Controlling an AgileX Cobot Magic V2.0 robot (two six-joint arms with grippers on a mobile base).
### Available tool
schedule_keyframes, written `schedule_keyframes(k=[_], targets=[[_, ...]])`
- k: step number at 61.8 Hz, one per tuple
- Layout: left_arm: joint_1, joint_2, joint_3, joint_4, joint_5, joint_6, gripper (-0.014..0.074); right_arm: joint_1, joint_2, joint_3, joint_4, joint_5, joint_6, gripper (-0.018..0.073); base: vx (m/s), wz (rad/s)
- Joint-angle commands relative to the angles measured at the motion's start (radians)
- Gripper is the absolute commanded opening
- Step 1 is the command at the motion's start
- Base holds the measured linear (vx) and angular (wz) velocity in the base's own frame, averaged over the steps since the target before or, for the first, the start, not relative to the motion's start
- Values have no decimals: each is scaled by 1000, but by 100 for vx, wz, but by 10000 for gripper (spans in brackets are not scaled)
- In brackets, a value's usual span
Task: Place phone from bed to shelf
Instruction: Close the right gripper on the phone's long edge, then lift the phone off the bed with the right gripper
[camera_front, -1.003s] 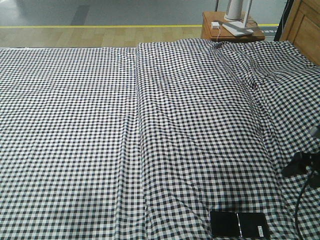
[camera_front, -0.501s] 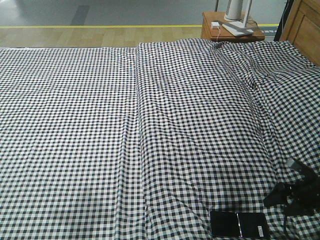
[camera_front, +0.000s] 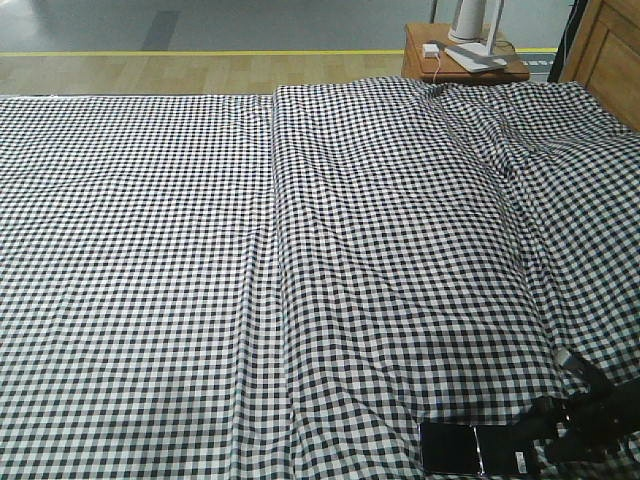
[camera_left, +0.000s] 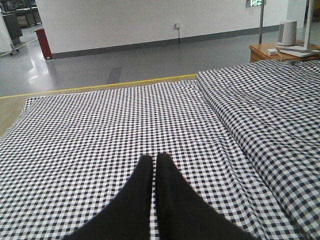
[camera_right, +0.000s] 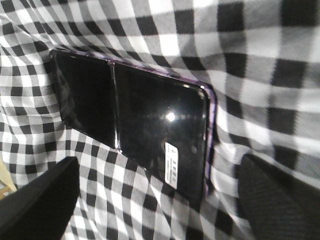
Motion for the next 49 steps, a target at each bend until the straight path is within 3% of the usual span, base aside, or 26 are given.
schedule_keyframes(k=[1, 40, 49], targets=[[-4, -13, -21, -9, -72, -6, 1, -4, -35, -10, 70, 59, -63, 596, 0, 0], [-4, -13, -21, -9, -72, -6, 1, -1, 110, -10, 366, 213, -271, 594, 0, 0], [-4, -13, -21, -9, -72, -6, 1, -1, 118, -10, 383, 234, -278, 588, 0, 0]])
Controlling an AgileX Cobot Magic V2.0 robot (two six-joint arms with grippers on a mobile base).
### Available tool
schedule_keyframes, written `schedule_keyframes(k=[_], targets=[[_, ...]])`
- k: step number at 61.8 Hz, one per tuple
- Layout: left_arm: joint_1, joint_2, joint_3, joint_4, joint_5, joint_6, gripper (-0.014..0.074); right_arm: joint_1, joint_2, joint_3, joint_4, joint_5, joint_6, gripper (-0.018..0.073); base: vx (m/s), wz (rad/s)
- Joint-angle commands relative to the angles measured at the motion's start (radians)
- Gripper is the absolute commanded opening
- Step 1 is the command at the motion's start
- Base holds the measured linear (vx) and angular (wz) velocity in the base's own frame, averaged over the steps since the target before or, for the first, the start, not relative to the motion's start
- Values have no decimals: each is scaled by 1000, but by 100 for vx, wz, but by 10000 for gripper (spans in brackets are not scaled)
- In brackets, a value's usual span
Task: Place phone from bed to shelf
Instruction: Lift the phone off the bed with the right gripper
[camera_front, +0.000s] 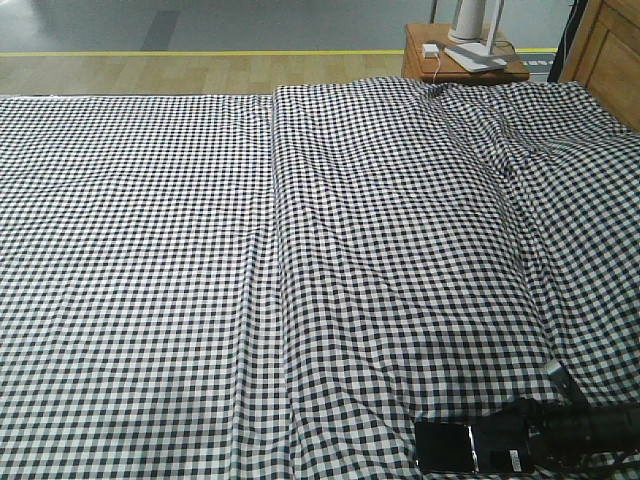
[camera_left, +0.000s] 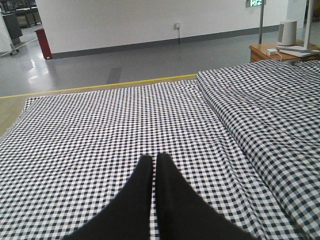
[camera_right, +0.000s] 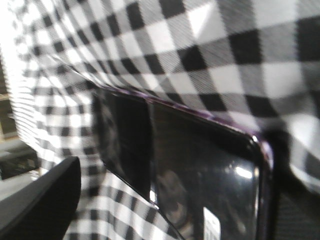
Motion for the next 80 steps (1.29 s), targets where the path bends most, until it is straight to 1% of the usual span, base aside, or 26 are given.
schedule_keyframes(k=[1, 9, 15, 19, 23, 31, 42, 44, 55, 61, 63, 80], targets=[[-4, -13, -21, -9, -72, -6, 1, 0, -44, -3, 27, 107, -21, 585, 0, 0], [-4, -13, -21, -9, -72, -6, 1, -1, -44, -3, 27, 125, -21, 526, 0, 0], [-4, -13, -21, -9, -72, -6, 1, -1, -44, -3, 25, 147, -21, 421, 0, 0], [-4, -13, -21, -9, -72, -6, 1, -1, -44, -3, 23, 160, -21, 335, 0, 0], [-4, -13, -21, -9, -72, -6, 1, -1, -44, -3, 11, 172, -16, 211, 0, 0], [-4, -13, -21, -9, -72, -6, 1, -1, -44, -3, 8, 215, -16, -11, 0, 0], [-4, -13, -21, -9, -72, -6, 1, -1, -44, -3, 7, 304, -18, -12, 0, 0], [-4, -13, -21, -9, -72, -6, 1, -1, -46, -3, 4, 303, -13, -11, 0, 0], [-4, -13, -21, -9, -72, -6, 1, 1, -86, 1, -79, 303, 51, -9, 0, 0], [-4, -13, -21, -9, -72, -6, 1, 1, -137, 1, -142, 304, 73, -10, 0, 0], [-4, -13, -21, -9, -72, -6, 1, 1, -155, 1, -150, 304, 82, -9, 0, 0], [-4, -13, -21, -9, -72, -6, 1, 1, -414, 1, -155, 304, 119, -3, 0, 0]])
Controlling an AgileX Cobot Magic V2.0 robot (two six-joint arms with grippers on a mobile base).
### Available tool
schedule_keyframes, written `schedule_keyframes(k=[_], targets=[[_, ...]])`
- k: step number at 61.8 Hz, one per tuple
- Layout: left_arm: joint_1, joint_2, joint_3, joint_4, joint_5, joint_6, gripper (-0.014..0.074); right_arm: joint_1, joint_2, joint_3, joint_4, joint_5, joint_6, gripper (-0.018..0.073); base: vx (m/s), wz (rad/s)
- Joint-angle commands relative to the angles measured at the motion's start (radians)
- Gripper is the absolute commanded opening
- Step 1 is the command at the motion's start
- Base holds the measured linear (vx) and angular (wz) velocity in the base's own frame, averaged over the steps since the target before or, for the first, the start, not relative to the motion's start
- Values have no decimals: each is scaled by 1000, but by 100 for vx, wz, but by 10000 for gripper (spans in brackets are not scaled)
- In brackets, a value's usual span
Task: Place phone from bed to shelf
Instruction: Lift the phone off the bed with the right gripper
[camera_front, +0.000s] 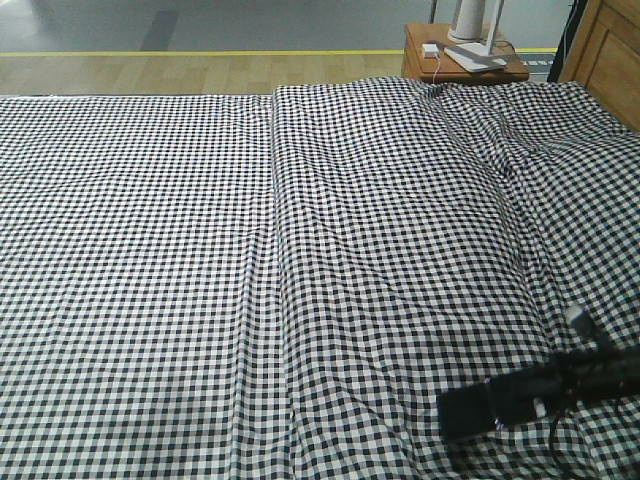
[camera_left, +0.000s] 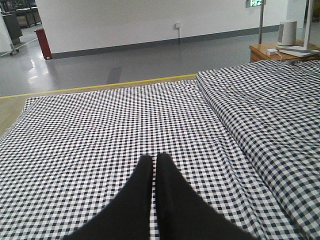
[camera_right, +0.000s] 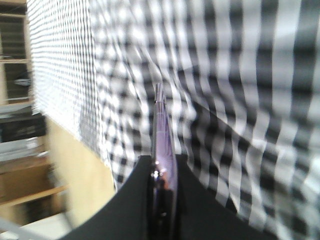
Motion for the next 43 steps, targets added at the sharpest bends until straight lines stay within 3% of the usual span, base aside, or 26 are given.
schedule_keyframes(k=[1, 21, 33, 43], targets=[[-4, -13, -21, -9, -72, -6, 1, 1, -155, -6, 20, 170, 8, -3, 0, 0], [-4, -13, -21, -9, -72, -6, 1, 21, -477, 19, 114, 170, 23, -3, 0, 0], [-4, -13, -21, -9, -72, -6, 1, 107, -680, 159, 227, 170, -108, -3, 0, 0], [-4, -13, -21, -9, -72, -6, 1, 177, -805, 204, 251, 169, -124, -3, 0, 0]])
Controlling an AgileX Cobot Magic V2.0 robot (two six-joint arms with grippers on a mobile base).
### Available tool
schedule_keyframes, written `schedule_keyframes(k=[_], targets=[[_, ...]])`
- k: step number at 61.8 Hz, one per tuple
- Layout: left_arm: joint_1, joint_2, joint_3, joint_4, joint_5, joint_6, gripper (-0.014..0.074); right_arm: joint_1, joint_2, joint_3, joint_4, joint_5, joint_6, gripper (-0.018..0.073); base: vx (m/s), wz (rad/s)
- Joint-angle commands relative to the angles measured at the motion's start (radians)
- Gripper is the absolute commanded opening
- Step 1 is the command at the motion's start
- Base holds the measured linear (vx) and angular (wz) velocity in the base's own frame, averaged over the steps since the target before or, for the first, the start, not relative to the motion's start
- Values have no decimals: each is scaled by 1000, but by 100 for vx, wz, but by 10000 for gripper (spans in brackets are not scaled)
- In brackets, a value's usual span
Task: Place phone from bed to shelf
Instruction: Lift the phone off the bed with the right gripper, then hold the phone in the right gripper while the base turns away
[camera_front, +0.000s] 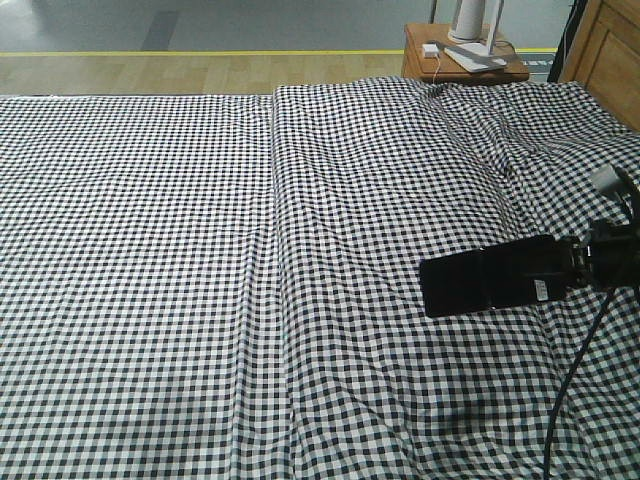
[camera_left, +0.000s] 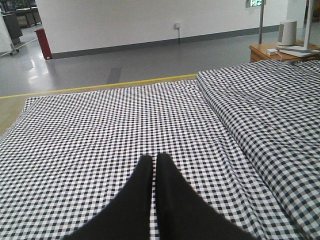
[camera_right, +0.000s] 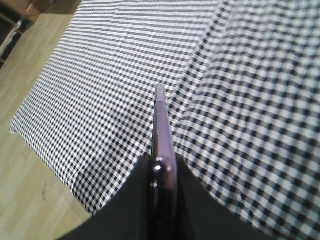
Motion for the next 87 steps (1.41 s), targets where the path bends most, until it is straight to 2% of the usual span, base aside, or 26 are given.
schedule_keyframes(k=[1, 25, 47, 57, 67, 87], targets=[[-4, -13, -21, -9, -72, -6, 1, 38, -116, -8, 82, 123, -15, -3, 0, 0], [-4, -13, -21, -9, -72, -6, 1, 265, -347, -8, 105, 123, 29, -3, 0, 0], [-4, -13, -21, -9, -72, -6, 1, 481, -458, -8, 143, 122, 131, -3, 0, 0], [-4, -13, -21, -9, -72, -6, 1, 558, -498, -8, 152, 122, 140, -2, 0, 0], [-4, -13, -21, -9, -72, -6, 1, 611, -533, -8, 152, 122, 141, -2, 0, 0], [-4, -13, -21, -9, -72, -6, 1, 611, -552, -8, 153, 122, 141, -2, 0, 0]])
